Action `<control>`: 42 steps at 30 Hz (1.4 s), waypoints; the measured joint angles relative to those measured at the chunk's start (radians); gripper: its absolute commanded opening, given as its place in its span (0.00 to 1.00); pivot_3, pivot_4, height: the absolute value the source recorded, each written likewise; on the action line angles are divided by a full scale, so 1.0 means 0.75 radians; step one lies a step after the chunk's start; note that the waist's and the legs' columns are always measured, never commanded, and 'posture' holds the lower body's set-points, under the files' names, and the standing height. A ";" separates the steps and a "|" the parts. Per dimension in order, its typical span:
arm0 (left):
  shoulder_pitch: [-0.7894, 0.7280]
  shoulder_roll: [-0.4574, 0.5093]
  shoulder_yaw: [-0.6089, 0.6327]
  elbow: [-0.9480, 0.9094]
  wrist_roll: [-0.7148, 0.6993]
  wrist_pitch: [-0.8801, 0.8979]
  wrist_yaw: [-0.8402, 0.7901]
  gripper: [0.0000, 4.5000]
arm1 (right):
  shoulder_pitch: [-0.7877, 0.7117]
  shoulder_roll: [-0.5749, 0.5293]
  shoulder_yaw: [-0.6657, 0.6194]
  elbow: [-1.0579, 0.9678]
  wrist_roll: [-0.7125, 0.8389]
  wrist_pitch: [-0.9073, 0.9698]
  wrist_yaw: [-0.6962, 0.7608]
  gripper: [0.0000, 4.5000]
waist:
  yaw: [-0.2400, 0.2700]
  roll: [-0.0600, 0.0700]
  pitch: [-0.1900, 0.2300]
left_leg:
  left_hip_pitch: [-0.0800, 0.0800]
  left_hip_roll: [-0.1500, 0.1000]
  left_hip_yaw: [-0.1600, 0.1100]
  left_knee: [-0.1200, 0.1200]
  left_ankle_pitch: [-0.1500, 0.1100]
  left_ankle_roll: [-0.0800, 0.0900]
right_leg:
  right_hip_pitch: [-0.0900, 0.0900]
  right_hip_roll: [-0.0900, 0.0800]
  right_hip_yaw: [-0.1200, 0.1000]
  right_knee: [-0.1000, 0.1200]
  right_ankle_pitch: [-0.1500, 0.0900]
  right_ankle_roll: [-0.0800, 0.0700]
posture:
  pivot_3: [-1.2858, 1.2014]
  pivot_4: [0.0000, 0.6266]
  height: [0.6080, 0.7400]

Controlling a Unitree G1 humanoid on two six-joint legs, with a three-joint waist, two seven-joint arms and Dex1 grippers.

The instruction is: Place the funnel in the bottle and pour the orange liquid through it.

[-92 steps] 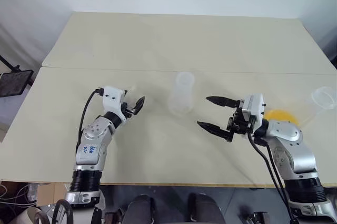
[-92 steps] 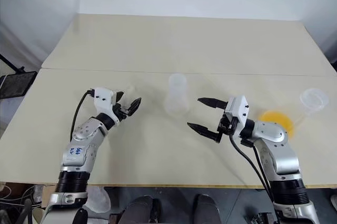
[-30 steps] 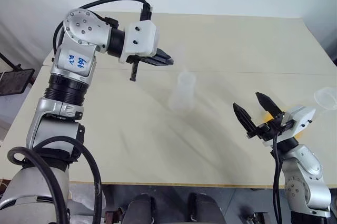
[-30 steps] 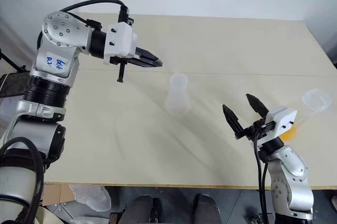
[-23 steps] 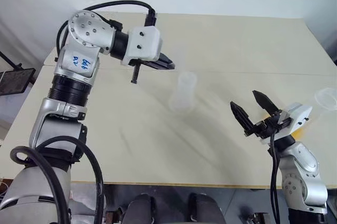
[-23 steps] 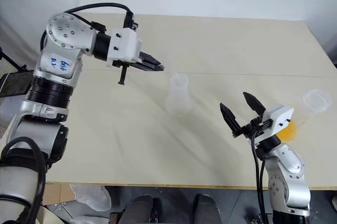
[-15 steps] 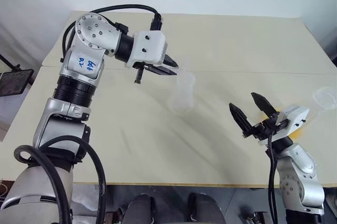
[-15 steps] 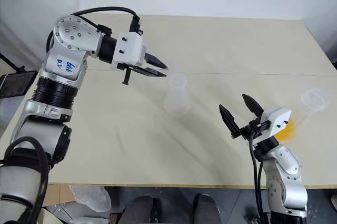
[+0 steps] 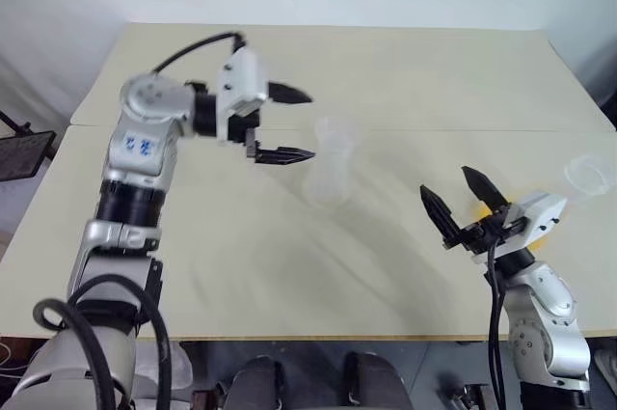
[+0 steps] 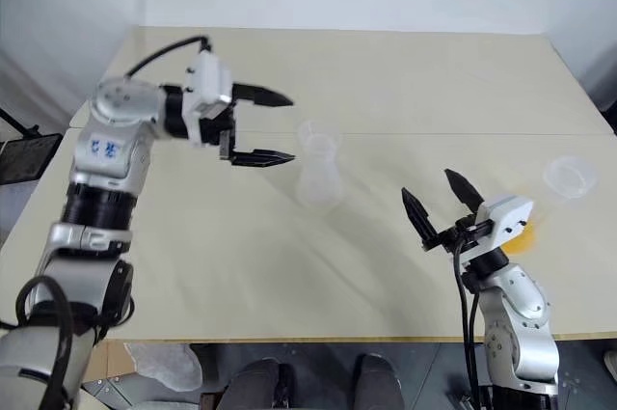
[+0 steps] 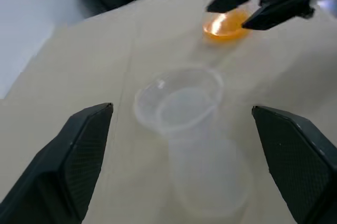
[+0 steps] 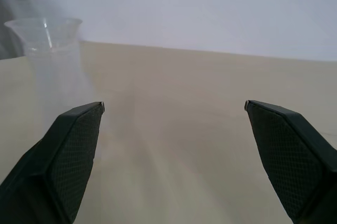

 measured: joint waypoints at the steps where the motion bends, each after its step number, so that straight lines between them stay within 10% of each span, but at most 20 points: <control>1: 0.068 0.013 0.036 -0.036 -0.019 0.021 0.018 0.99 | 0.000 -0.001 -0.013 0.000 0.002 -0.002 -0.009 1.00 | -0.003 0.000 0.000 | 0.000 0.000 0.000 0.000 0.000 0.000 | 0.000 0.000 0.000 0.000 0.000 0.000 | 0.52 0.24 1.00; 13: 0.704 -0.009 0.277 -0.331 -0.201 0.000 0.174 0.99 | 0.329 0.000 -0.373 -0.175 0.078 -0.036 -0.129 1.00 | 0.030 0.003 -0.002 | 0.002 -0.001 0.000 0.001 -0.001 0.001 | 0.003 -0.001 0.003 -0.001 0.000 0.000 | 0.52 0.24 1.00; 24: 0.717 -0.116 0.204 -0.352 -0.231 -0.034 0.212 0.99 | 0.587 0.185 -0.526 -0.214 0.127 -0.172 -0.202 1.00 | 0.024 0.004 -0.003 | 0.005 -0.001 0.005 0.000 -0.001 0.001 | 0.003 -0.001 0.008 -0.001 0.000 0.000 | 0.52 0.24 1.00; 42: 0.920 -0.050 0.233 -0.675 -0.379 0.177 0.295 0.99 | 0.047 -0.104 -0.404 0.046 0.031 0.157 -0.454 1.00 | 0.001 0.008 -0.004 | 0.005 0.000 0.004 0.000 -0.001 0.001 | 0.002 -0.001 0.010 0.000 0.000 -0.001 | 0.52 0.24 1.00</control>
